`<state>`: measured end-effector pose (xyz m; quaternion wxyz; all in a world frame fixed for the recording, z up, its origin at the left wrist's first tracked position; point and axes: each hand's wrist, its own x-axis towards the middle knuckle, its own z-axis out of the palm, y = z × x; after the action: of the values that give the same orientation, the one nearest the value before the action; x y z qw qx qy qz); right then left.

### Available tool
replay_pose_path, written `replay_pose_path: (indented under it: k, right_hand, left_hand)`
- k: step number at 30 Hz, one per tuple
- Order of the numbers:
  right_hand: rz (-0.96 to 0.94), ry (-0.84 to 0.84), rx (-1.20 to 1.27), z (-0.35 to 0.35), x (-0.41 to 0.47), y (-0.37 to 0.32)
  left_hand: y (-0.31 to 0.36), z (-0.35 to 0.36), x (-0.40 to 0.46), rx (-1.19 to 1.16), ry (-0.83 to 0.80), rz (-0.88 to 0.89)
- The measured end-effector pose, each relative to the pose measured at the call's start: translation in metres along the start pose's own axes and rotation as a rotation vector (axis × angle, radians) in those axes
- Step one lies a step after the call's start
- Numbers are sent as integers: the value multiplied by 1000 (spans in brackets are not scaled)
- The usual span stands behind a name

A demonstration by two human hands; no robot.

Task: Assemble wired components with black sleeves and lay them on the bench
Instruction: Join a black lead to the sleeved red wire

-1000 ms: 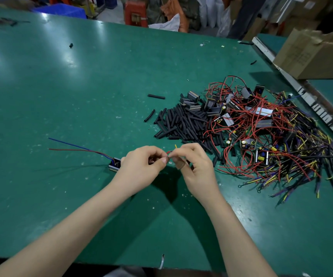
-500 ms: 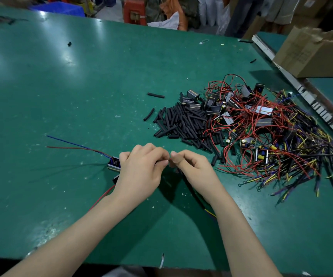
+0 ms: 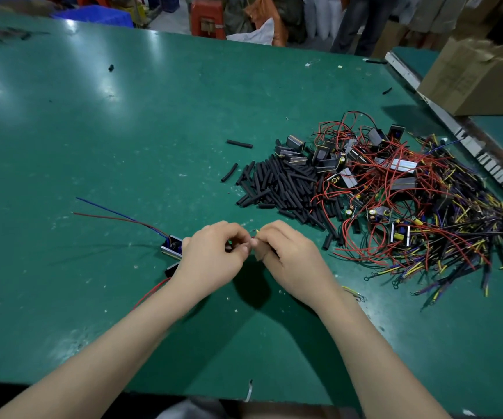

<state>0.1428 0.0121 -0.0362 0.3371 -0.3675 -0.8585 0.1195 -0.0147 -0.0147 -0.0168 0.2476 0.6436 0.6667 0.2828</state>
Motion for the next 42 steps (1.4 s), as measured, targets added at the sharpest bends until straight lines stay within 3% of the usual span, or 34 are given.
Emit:
replay_pose_path:
  k: [3, 5, 11, 16, 19, 24, 33, 42]
  right_hand:
    - [-52, -50, -41, -4, 3, 2]
    - [41, -114, 45, -7, 7, 6]
    - [377, -209, 252, -12, 9, 25]
    - [400, -185, 308, -15, 5, 24]
    - [337, -182, 266, -18, 6, 21]
    - [322, -107, 268, -26, 9, 16]
    - [341, -148, 283, -31, 11, 13]
    - [238, -107, 199, -35, 16, 4]
  left_hand:
    - [0, -6, 3, -61, -83, -42]
    - [-1, -11, 6, -29, -99, -32]
    - [-24, -35, 5, 353, -32, 74]
    - [-30, -33, -6, 447, 53, 232]
    - [-22, -24, -6, 430, 74, 295]
    - [-16, -15, 2, 324, 19, 256]
    - [-19, -14, 3, 184, 54, 232]
    - [-14, -15, 5, 46, -5, 234]
